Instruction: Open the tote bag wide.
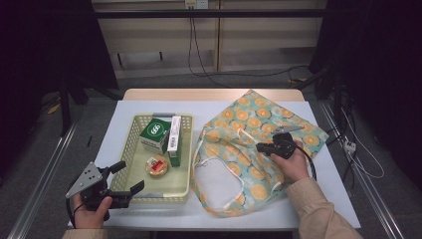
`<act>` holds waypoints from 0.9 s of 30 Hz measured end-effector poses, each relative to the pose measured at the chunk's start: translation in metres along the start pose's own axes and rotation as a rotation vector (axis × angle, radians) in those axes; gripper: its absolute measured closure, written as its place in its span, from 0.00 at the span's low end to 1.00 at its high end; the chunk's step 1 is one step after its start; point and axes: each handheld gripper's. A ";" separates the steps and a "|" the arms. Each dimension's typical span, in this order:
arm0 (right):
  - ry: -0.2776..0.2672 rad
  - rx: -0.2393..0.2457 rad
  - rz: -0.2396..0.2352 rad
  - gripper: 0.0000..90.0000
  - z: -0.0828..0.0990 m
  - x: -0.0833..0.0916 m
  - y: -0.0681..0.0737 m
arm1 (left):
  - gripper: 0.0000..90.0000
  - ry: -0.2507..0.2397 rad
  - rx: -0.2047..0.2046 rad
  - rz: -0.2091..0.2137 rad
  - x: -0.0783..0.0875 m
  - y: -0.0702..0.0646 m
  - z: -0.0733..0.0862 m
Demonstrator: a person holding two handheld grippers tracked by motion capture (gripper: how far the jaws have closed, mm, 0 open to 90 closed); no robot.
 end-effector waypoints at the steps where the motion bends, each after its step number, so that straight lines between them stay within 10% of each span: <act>1: -0.003 0.001 0.003 0.90 0.001 0.001 0.000 | 0.05 0.001 0.000 0.001 0.000 0.000 0.000; 15: -0.088 0.102 0.001 0.64 -0.013 0.024 0.027 | 0.05 0.010 -0.002 0.003 -0.003 0.000 0.000; 27: -0.135 0.158 -0.057 0.63 -0.027 0.033 0.051 | 0.05 0.008 -0.002 0.005 -0.005 -0.001 0.001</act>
Point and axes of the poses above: each handheld gripper's, and its own axes: x roughly backward along the jaws, z roughly out of its underside, y roughly to its left, and after that the axes turned 12 degrees about z, right-handed
